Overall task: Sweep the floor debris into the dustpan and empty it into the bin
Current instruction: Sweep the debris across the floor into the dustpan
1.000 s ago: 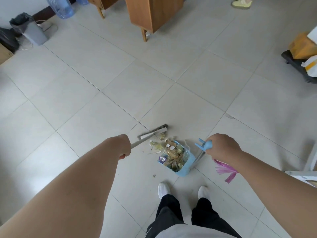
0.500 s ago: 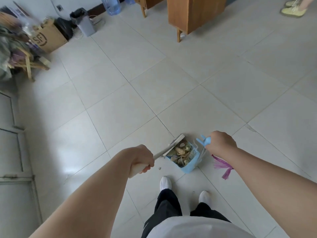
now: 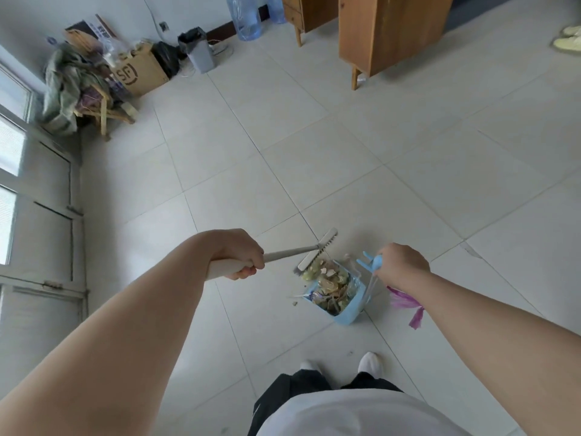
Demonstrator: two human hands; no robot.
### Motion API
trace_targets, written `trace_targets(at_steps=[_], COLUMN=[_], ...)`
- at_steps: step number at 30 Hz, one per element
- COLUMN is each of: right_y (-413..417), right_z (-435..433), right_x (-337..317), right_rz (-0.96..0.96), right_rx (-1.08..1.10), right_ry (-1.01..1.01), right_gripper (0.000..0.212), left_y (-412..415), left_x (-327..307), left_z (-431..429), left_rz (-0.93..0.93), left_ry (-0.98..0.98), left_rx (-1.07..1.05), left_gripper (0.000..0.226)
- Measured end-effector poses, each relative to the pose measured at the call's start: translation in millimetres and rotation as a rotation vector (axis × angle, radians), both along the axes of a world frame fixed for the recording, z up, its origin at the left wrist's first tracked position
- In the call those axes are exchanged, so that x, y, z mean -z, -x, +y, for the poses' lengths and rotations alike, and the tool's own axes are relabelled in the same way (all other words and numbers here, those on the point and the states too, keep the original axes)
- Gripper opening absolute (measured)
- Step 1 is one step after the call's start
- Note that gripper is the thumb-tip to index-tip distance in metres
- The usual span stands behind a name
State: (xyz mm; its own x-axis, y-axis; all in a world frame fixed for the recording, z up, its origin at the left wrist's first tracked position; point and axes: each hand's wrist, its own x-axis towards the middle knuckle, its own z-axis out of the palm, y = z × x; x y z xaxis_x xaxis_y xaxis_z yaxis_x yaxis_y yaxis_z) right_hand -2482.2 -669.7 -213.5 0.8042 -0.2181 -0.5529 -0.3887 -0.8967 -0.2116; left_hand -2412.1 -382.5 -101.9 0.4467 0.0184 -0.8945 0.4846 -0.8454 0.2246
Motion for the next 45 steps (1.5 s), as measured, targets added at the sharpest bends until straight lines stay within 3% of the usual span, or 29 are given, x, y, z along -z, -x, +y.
trace_targets(at_steps=[10,15,19,23,29,36,40,45], right_y=[42.9,55.0,56.6,51.5,36.8,36.7,41.9,51.4], right_z=[24.9,27.2,14.9,-0.4,-3.5,-8.3,-12.2,-28.6], right_x=[-11.0,-9.2,-5.8,-1.7,-0.8,-6.1,-6.5,-4.1], right_rz=[-0.001,0.026,0.03,0.014,0.006,-0.012,-0.005,-0.004], right_rx=[-0.029,-0.041,-0.063,-0.065,-0.019,-0.036,-0.066,-0.074], right_ry=[0.096,0.124,0.117,0.098,0.054,0.044,0.04,0.061], right_gripper=[0.003,0.013,0.016,0.015,0.016,0.005,0.001,0.014], left_y=[36.7,66.6,75.2,78.1,101.1,115.6,119.6,116.3], left_x=[63.4,94.7,118.7,133.7,102.2,42.0,22.8,5.2], left_z=[37.5,41.0,33.4,10.7,-24.4,-19.6,-26.1,-20.0], left_rz=[-0.064,-0.05,-0.044,-0.012,0.145,0.185,0.123,0.065], left_ry=[-0.034,-0.06,-0.049,-0.079,-0.081,0.002,-0.029,-0.042], left_rx=[-0.196,-0.289,-0.329,-0.189,0.071,-0.034,-0.036,-0.089], left_gripper=[0.014,0.004,0.011,0.032,0.037,0.014,0.023,0.013])
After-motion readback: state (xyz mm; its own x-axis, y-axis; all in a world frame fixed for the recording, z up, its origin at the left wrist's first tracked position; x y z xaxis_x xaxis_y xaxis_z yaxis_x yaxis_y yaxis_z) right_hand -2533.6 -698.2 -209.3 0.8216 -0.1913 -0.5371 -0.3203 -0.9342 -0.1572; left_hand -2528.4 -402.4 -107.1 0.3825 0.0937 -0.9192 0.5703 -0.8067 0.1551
